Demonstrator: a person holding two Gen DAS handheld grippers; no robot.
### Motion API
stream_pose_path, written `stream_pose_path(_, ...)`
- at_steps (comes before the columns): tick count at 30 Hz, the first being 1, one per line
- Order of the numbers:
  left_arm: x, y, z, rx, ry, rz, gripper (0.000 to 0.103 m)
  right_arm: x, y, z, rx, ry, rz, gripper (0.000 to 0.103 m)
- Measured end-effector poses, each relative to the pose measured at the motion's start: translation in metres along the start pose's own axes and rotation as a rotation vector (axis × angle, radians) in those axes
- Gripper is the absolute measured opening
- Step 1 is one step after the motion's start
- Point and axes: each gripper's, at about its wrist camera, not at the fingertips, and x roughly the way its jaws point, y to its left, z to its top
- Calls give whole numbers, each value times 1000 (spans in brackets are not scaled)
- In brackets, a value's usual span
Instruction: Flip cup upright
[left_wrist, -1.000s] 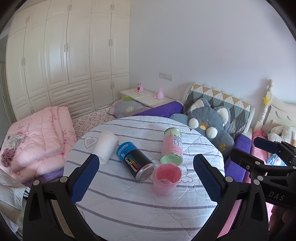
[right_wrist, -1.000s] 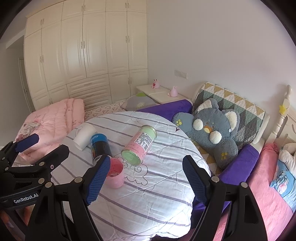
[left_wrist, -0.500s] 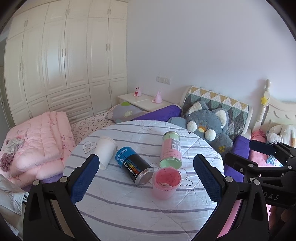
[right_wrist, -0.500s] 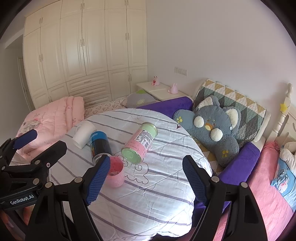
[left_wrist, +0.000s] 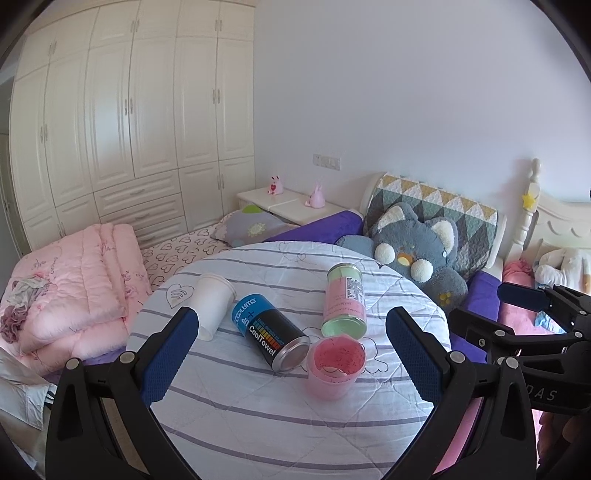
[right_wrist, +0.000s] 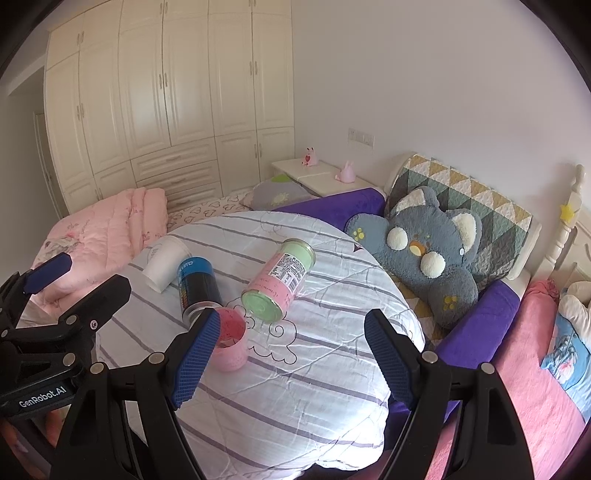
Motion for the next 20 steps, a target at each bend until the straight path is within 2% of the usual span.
stream_pose_path(14,7,7,-3,-13,10,6,103,8,3,1,-6,24,5,81)
stream_pose_path(20,15,17,-8,-13,35,23,103,27,6,-5,-10,85,41,81)
